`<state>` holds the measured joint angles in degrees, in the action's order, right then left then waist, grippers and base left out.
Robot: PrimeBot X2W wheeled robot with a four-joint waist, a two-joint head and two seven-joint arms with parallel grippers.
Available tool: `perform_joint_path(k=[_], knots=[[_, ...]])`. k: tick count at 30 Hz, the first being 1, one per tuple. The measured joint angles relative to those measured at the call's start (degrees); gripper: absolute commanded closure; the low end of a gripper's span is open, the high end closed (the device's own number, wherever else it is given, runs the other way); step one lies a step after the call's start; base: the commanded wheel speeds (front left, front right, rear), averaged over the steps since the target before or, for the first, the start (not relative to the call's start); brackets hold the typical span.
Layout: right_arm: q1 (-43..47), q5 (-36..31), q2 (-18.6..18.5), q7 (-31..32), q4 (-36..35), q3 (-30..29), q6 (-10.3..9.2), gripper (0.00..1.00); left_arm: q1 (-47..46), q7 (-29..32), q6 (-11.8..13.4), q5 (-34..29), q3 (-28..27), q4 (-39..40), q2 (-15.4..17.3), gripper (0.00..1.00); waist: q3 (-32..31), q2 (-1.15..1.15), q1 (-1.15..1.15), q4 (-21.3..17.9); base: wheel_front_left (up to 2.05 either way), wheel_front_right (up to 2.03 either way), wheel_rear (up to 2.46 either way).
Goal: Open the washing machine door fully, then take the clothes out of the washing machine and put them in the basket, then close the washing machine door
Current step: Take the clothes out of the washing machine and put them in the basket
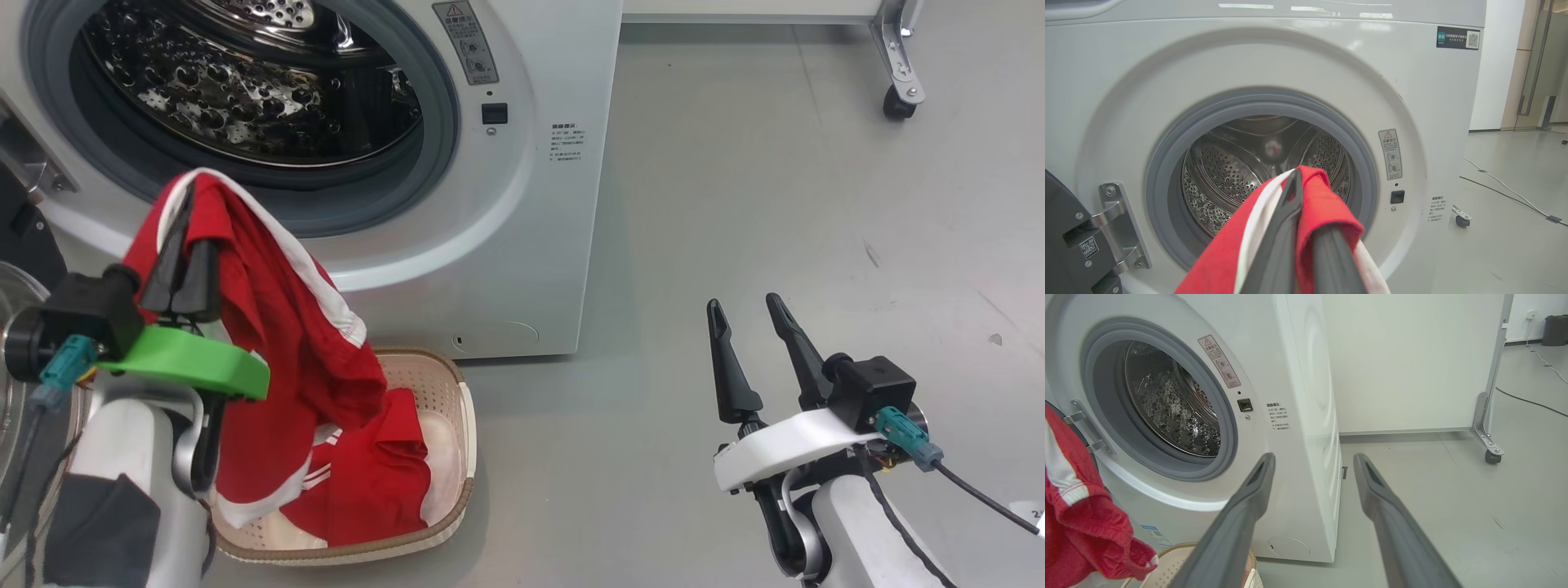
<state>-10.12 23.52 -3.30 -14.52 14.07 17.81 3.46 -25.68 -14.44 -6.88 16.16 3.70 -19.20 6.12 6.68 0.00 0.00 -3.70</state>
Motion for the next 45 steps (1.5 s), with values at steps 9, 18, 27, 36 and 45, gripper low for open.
perform_joint_path(k=[9, 18, 27, 36, 45], knots=[[0.0, 0.0, 0.0, 0.0, -0.4, 0.7, 0.45, 0.00, 5.9, 0.8, 0.0, -0.1, 2.3, -2.4, 0.4, 1.00, 1.5, 0.00, 0.00, -0.9, 0.00, 0.00, 0.00], [-0.9, -0.1, 0.1, 0.0, -1.5, 1.2, 0.49, 0.00, 7.6, 3.5, 0.0, -0.8, 3.3, -4.6, 2.0, 1.00, 5.1, 0.00, 0.00, -3.0, 0.00, 0.00, 0.00], [-3.0, -0.1, 0.1, 0.0, -2.7, 1.7, 0.44, 0.00, 7.5, 5.4, -0.1, -1.8, 3.5, -6.9, 4.0, 1.00, 9.9, 0.00, 0.00, -5.5, 0.00, 0.00, 0.00], [-4.3, -0.1, 0.1, 0.0, -3.6, 2.2, 0.40, 0.00, 5.5, 6.9, 0.0, -1.5, 2.7, -9.1, 4.4, 1.00, 14.0, 0.00, 0.00, -8.2, 0.00, 0.00, 0.00], [-5.4, -0.1, 0.1, 0.0, -4.4, 2.4, -0.08, 0.00, 2.0, 8.4, 0.0, -1.5, 2.0, -12.9, 5.6, 1.00, 18.6, 0.00, 0.00, -10.0, 0.00, 0.00, 0.00]])
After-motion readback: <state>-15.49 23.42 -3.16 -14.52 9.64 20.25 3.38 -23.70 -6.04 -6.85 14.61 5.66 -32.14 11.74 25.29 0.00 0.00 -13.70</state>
